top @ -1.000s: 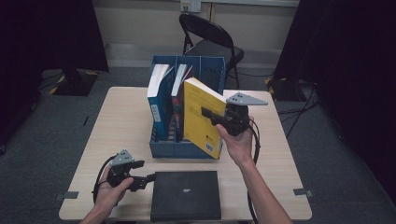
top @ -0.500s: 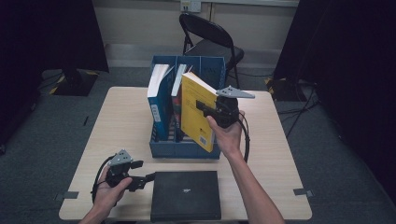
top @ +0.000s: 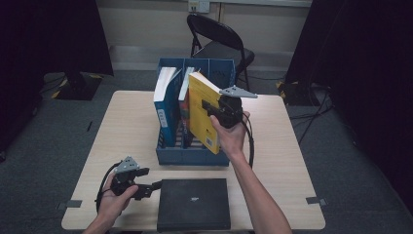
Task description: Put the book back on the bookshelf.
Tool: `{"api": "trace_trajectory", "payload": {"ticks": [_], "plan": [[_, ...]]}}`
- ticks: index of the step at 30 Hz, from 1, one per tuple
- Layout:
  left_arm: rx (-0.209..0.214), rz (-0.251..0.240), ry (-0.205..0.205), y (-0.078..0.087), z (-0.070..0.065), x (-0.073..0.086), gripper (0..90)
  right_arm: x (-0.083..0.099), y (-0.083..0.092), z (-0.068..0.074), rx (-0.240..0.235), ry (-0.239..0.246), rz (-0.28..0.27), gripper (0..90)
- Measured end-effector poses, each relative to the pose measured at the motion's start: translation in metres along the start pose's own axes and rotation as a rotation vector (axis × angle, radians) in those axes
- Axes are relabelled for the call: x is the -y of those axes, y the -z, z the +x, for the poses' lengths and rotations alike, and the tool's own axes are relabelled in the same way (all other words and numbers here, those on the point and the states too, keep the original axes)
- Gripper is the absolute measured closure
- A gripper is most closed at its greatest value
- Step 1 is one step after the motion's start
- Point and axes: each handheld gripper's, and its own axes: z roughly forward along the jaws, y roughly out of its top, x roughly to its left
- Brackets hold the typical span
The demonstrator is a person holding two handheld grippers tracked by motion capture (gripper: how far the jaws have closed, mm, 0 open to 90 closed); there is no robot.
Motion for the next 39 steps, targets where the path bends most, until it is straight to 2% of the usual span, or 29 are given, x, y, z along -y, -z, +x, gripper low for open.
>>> {"api": "trace_trajectory", "payload": {"ticks": [17,28,39], "plan": [[0.003,-0.002,-0.004,0.0,0.0,0.0,23.6,-0.011,-0.027,0.002,0.081,-0.044,-0.011,75.7],[0.005,0.002,-0.002,0.0,0.001,0.0,23.6,-0.012,-0.04,0.007,0.106,-0.039,-0.022,75.6],[0.006,-0.002,-0.004,0.0,0.002,0.0,23.6,-0.012,-0.054,0.004,0.14,-0.042,-0.026,75.5]]}}
